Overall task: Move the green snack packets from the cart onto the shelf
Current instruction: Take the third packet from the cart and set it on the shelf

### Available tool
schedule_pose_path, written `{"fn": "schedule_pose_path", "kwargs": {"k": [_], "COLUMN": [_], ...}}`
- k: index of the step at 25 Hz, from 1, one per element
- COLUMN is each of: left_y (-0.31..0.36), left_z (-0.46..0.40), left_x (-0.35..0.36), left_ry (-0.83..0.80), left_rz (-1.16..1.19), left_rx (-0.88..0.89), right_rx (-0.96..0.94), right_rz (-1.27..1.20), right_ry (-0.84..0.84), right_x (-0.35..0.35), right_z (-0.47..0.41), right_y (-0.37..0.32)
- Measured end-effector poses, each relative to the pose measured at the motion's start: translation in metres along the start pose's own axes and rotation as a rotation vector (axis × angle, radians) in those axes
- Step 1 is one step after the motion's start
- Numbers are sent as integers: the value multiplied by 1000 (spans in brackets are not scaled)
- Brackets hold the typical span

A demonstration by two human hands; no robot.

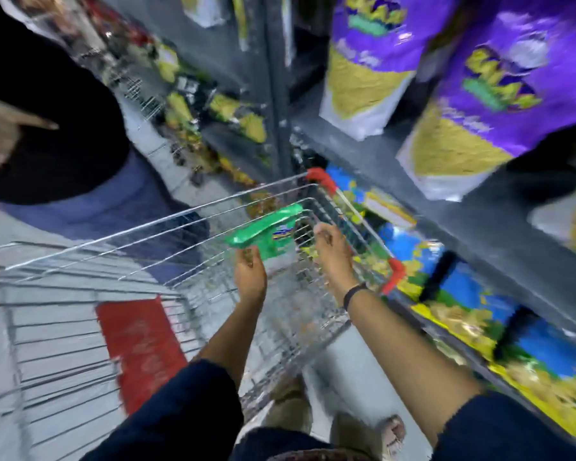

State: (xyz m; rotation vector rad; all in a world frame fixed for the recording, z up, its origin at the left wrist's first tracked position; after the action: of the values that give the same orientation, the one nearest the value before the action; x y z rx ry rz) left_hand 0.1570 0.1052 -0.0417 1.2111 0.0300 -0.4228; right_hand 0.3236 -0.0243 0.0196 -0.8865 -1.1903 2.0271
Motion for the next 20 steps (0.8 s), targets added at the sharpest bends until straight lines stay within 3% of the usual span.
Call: {"fn": "schedule_pose_path", "kwargs": {"k": [2,3,7,10,12,15,20], "left_y": [-24,-30,-47,-53,-60,-53,39], "left_z": [-44,-59,-113,-132,-135,-113,-43], "left_x": [-49,-57,-50,-40,-49,-56,-65], "left_ry": [98,84,-124,-138,-22,62,129], "left_rz": [-64,-59,-61,-77,-155,-189,-213], "left_rx": [-119,-165,-183,-137,-124,-74,255], "right_rx": [93,117,21,-29,-22,-77,-223], "right_rz": [98,146,480,674,680,653,350], "right_ry": [-205,-217,-35,-1,49,-52,-22], "right_x": [74,89,101,101,89,80,18], "right_z": [-25,-38,-87,-110,-113,-96,-37], "right_y": [4,5,-5,4,12,23,-7]}}
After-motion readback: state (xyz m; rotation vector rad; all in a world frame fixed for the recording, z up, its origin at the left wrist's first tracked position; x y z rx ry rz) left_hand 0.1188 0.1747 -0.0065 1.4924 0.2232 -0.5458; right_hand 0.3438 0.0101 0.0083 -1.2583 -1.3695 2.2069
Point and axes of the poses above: each hand's wrist, its own z-axis away from the middle knuckle, its own x-axis out of the palm, y = z × x, the point moved 10 cm from there along -z, towards the middle knuckle, and after that the axes turned 4 degrees about z, right-handed, at the moved point
